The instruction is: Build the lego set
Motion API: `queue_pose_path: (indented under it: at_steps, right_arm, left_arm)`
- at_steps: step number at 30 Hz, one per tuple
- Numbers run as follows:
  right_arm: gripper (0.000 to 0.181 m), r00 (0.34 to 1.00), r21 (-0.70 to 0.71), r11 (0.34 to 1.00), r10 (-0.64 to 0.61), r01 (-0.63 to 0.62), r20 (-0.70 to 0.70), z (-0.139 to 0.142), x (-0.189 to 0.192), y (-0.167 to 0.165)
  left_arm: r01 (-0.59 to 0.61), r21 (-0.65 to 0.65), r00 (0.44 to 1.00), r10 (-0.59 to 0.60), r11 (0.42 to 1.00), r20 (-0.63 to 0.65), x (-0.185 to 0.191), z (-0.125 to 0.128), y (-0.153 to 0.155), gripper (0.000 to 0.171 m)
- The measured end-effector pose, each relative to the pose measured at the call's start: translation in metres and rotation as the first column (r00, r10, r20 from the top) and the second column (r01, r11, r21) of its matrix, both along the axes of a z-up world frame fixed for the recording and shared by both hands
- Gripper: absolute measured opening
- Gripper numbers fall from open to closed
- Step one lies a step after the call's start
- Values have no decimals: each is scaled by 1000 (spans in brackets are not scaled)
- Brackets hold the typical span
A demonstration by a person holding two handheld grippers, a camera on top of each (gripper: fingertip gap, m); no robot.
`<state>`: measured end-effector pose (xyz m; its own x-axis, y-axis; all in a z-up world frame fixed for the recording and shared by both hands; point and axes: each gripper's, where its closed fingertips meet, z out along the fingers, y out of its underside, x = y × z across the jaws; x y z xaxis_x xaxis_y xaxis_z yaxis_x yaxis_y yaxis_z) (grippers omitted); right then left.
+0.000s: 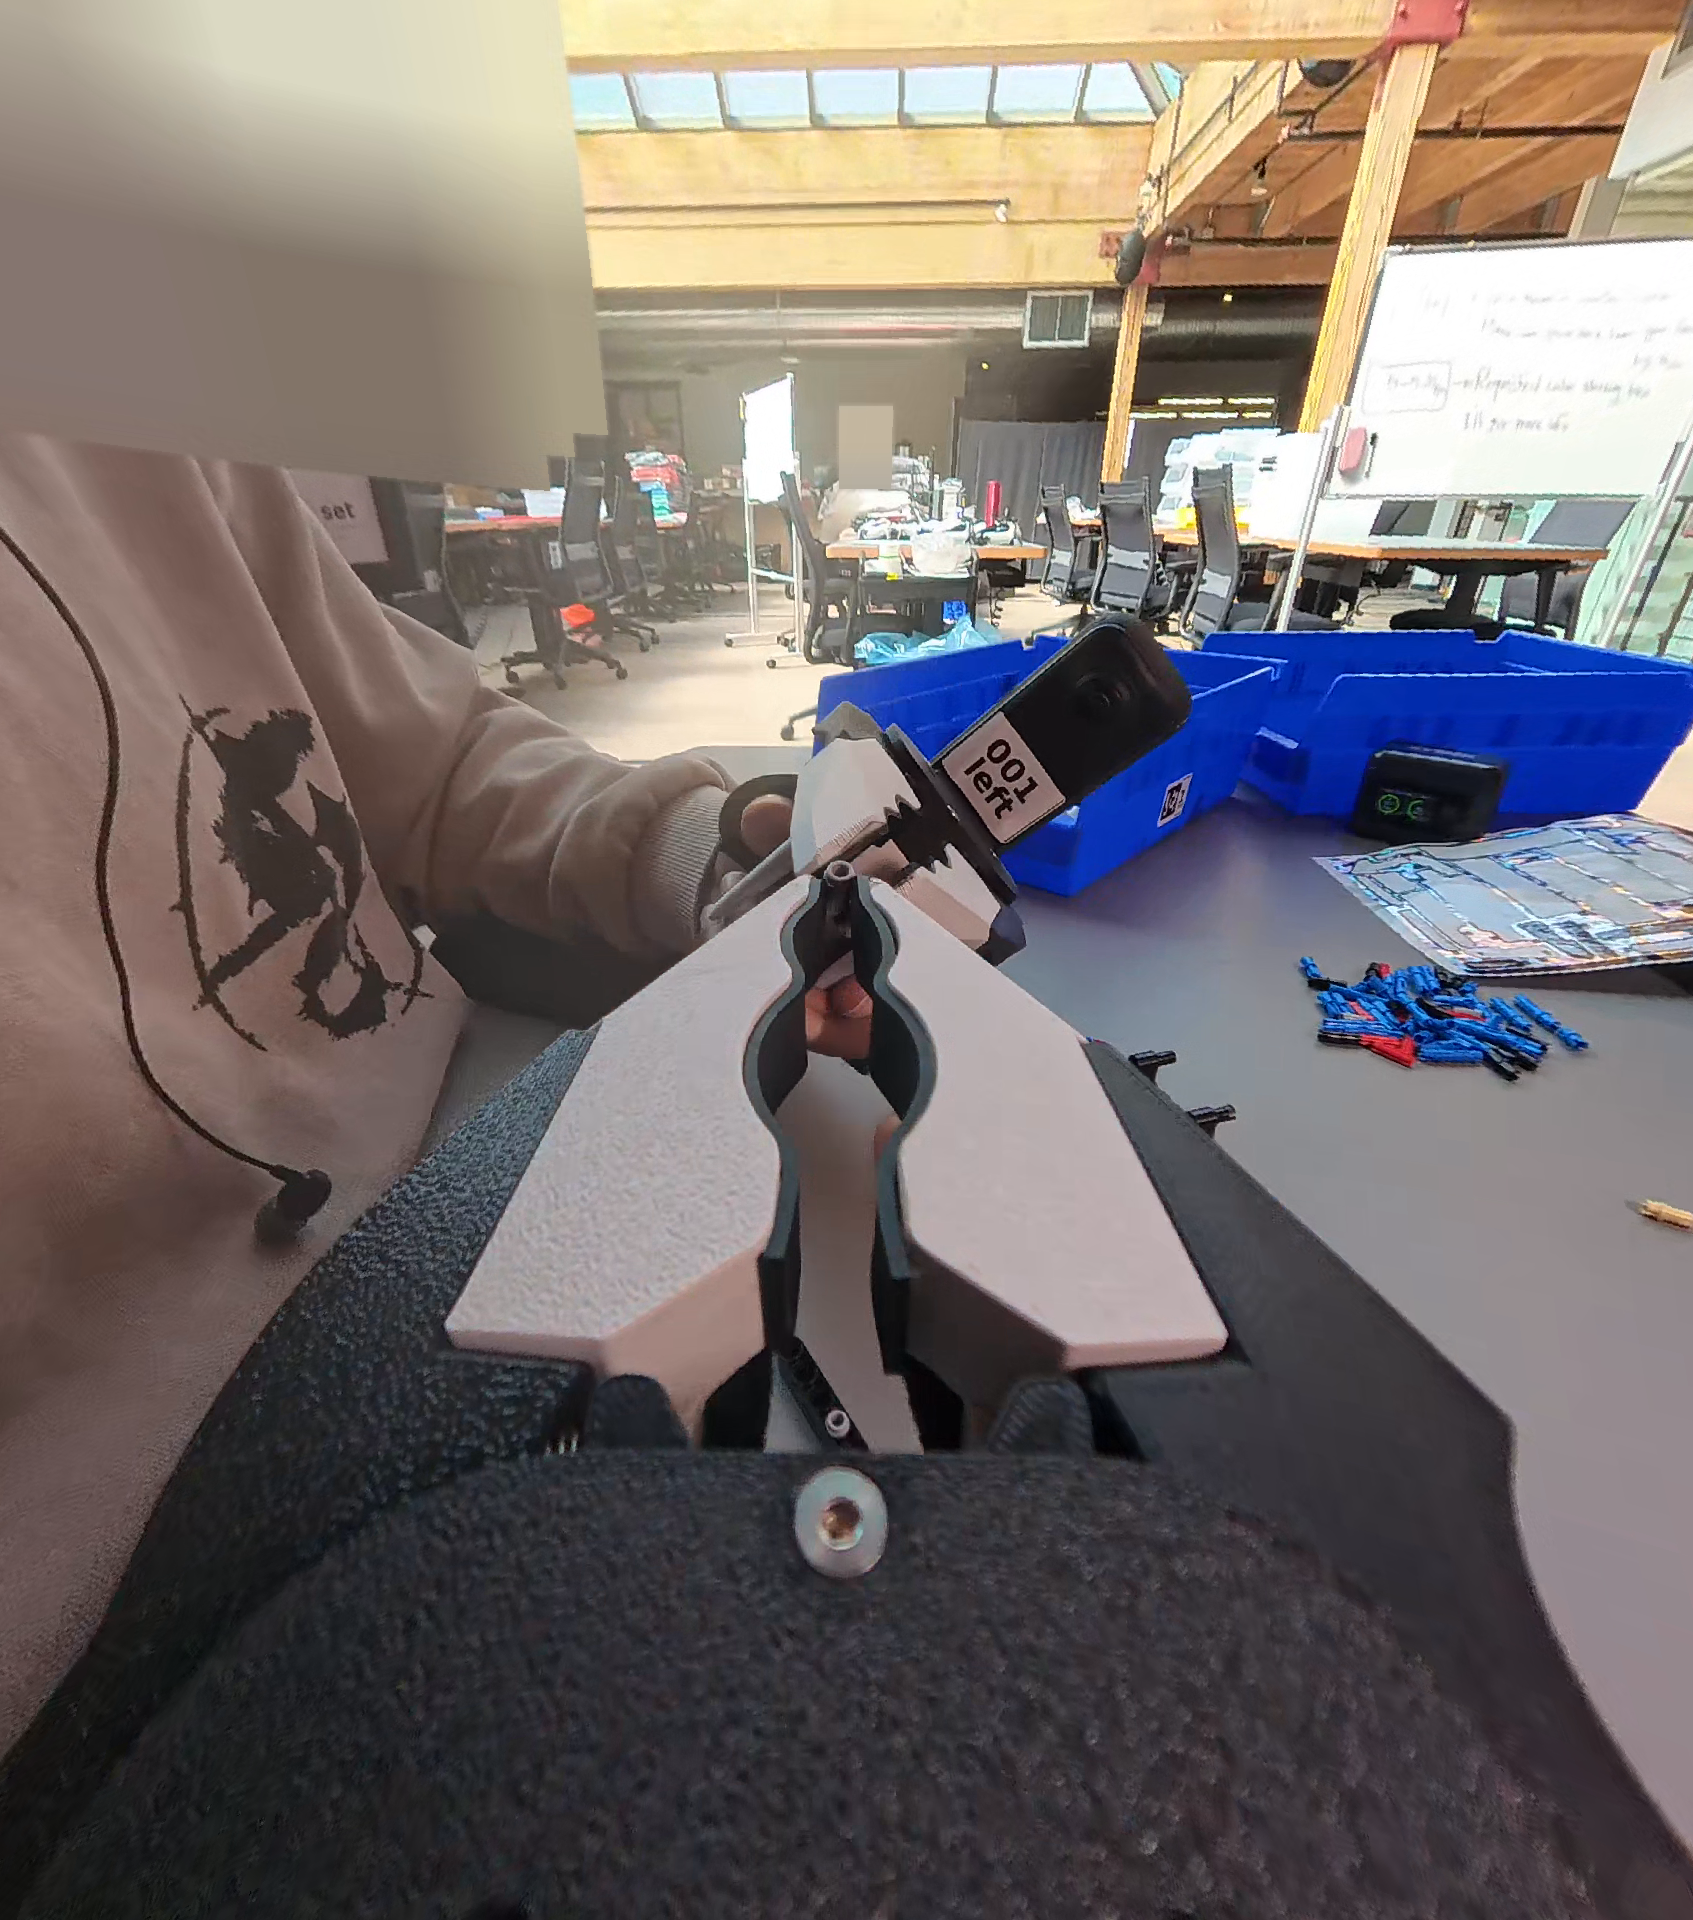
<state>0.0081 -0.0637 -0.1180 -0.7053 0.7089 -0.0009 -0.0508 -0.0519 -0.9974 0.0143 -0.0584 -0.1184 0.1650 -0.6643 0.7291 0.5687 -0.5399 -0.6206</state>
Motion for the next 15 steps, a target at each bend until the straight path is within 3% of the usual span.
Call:
queue_pose_path:
  at_steps: [7, 15]
  right_arm:
    - [3, 999, 179, 983, -46, 46, -2, -13, -2, 3]
    - [6, 998, 367, 929, -51, 35, 33, -35, 1, 4]
  left_arm:
    - [-25, -53, 996, 20, 998, -83, -2, -14, 3, 2]
    - [-61, -71, 948, 35, 996, -315, 0, -41, 3, 2]
